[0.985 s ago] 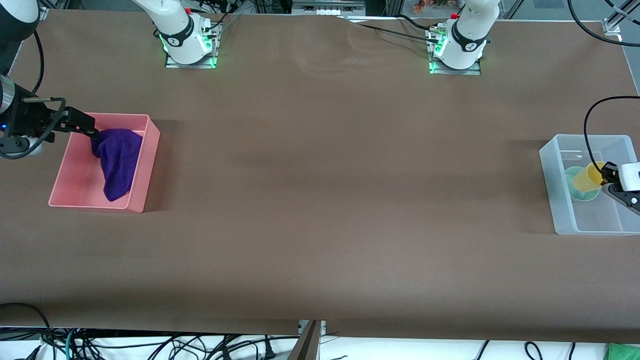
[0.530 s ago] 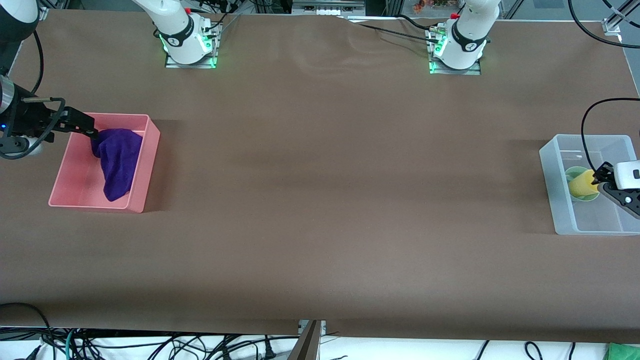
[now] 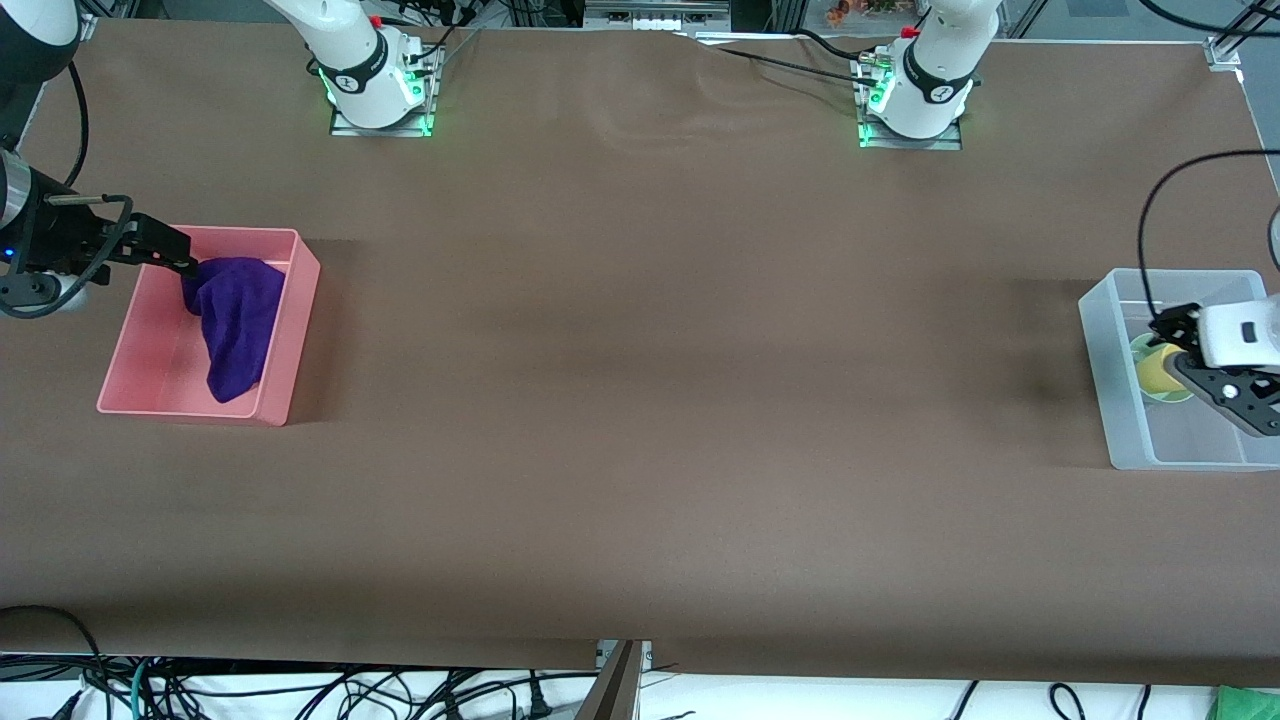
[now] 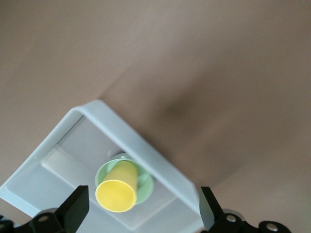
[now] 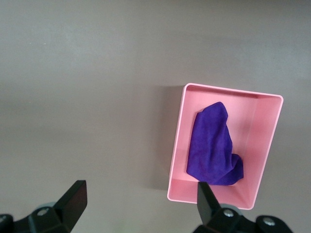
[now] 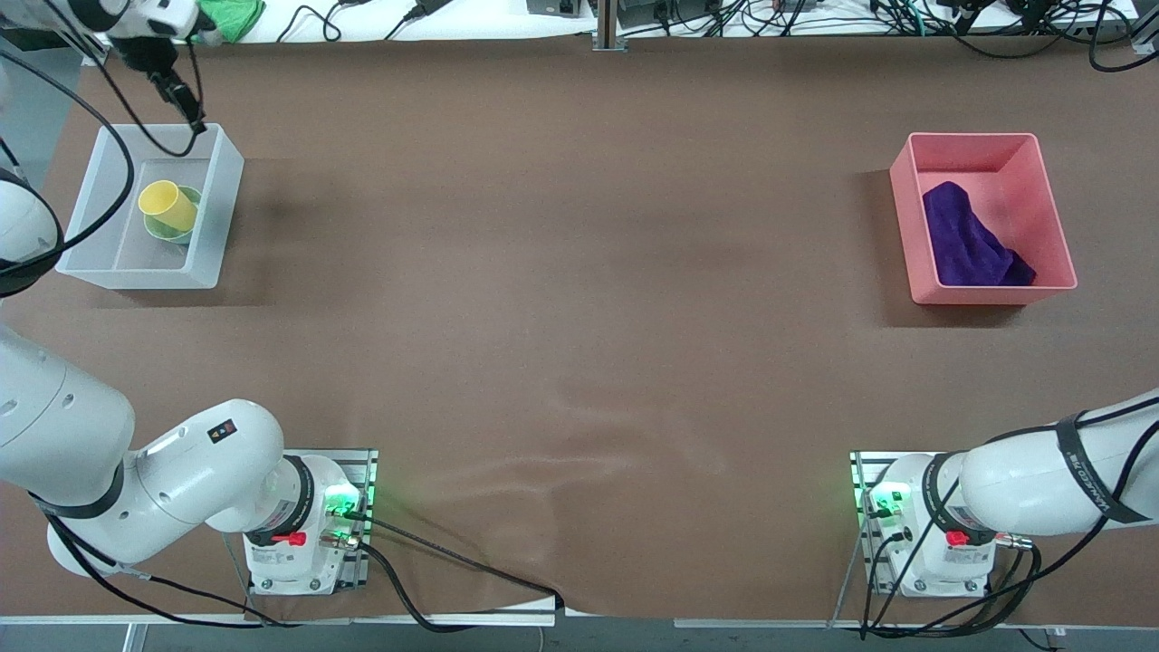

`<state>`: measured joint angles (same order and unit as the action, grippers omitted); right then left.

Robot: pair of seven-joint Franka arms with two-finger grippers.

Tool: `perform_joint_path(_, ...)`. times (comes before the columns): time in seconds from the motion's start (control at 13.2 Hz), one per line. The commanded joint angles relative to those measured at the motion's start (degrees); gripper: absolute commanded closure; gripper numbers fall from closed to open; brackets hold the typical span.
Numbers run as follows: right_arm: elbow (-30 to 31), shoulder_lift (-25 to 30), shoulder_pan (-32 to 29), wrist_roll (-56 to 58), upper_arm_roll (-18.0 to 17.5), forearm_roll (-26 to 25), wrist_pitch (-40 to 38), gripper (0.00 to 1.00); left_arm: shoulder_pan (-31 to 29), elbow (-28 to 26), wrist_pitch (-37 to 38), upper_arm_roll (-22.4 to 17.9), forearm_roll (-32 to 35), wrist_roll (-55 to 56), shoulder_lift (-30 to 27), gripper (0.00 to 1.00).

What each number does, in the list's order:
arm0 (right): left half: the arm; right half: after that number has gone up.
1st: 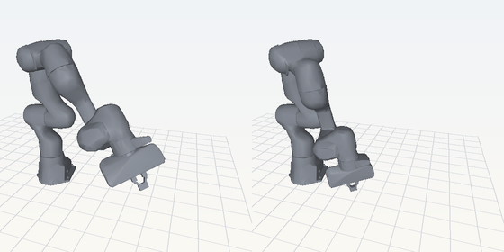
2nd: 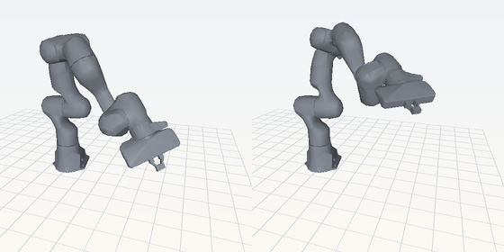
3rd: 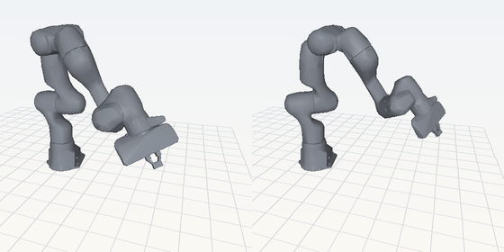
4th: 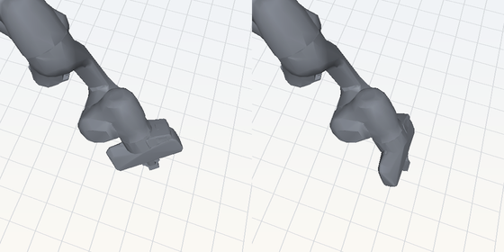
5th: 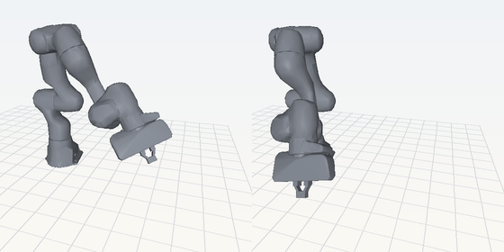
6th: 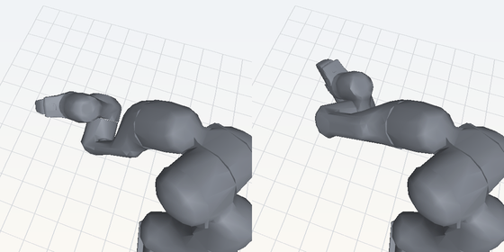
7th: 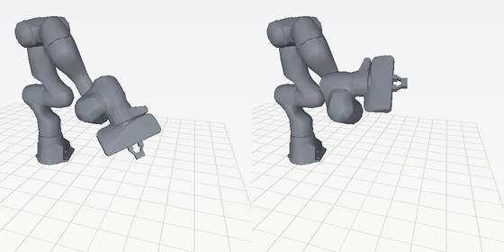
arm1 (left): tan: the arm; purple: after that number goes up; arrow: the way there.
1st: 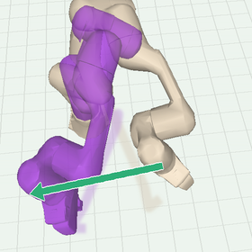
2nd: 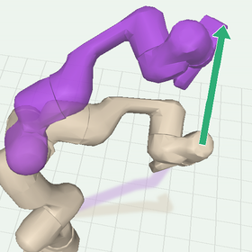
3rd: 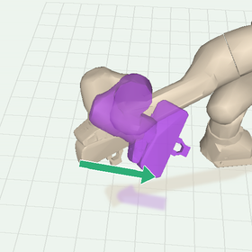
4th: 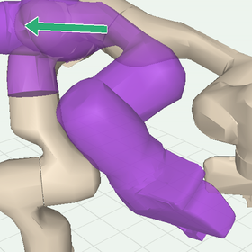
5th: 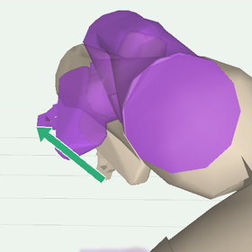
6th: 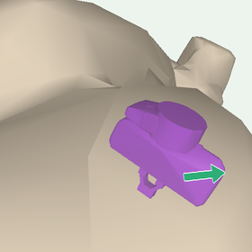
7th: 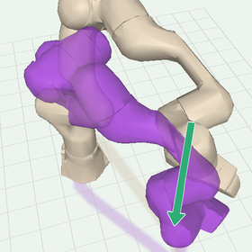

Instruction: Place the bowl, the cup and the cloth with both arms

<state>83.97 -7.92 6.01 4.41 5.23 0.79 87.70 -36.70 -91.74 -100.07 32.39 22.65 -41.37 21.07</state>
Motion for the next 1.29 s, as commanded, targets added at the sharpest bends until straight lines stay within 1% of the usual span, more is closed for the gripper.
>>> perform_joint_path(0.0,-0.56,0.1,-0.12,-0.54,-0.39,-0.79,-0.87,0.0,-0.3,2.97,7.41,6.87,-3.28,11.61,-0.77,0.0)
perform_joint_path(0.23,-0.56,0.1,-0.21,-0.54,-0.3,-0.79,-0.87,0.0,-0.21,3.76,9.88,9.79,-12.95,21.91,-2.09,0.0)
perform_joint_path(0.3,-0.56,0.1,-0.21,-0.54,-0.3,-0.79,-0.87,0.0,0.31,3.15,9.98,9.28,-15.77,23.51,-4.61,0.0)
perform_joint_path(0.38,-0.56,0.1,-0.29,-0.54,-0.3,-0.79,-0.87,0.0,2.58,1.49,9.98,9.01,-17.88,25.0,-7.6,0.0)
perform_joint_path(0.45,-0.56,0.1,-0.3,-0.54,-0.3,-0.79,-0.87,0.0,4.0,1.3,10.07,8.4,-18.42,29.63,-8.24,0.0)
perform_joint_path(0.53,-0.56,0.1,-0.3,-0.54,-0.3,-0.88,-0.87,0.0,7.66,1.56,10.15,6.56,-18.43,33.42,-9.11,0.0)
perform_joint_path(0.61,-0.56,0.1,-0.3,-0.54,-0.3,-0.88,-0.87,0.0,13.27,1.65,9.72,-0.59,-18.78,34.76,-10.77,0.0)
perform_joint_path(0.76,-0.56,0.1,-0.3,-0.63,-0.3,-0.88,-0.78,0.0,26.54,0.96,6.57,-16.75,-23.24,37.57,-13.41,0.0)
perform_joint_path(0.83,-0.65,0.1,-0.3,-0.63,-0.3,-0.88,-0.78,0.0,31.99,-0.09,5.42,-22.84,-24.57,38.89,-15.25,0.0)
perform_joint_path(0.91,-0.65,0.1,-0.3,-0.63,-0.3,-0.88,-0.78,0.0,37.01,-1.67,4.89,-27.68,-24.67,39.69,-17.19,0.0)
perform_joint_path(0.98,-0.65,0.1,-0.3,-0.63,-0.3,-0.88,-0.87,0.0,39.41,-3.51,4.79,-30.43,-24.67,40.57,-18.86,0.0)
perform_joint_path(1.06,-0.65,0.1,-0.47,-0.63,-0.22,-0.88,-0.87,0.0,39.6,-6.23,3.57,-30.8,-24.76,40.66,-20.7,0.0)
perform_joint_path(1.14,-0.65,0.1,-0.47,-0.63,-0.22,-0.88,-0.78,0.0,39.69,-10.43,0.6,-30.81,-24.67,40.75,-23.42,0.0)
perform_joint_path(1.21,-0.65,0.1,-0.47,-0.63,-0.22,-0.88,-0.78,0.0,39.78,-13.52,-2.38,-30.81,-24.67,40.75,-25.36,0.0)
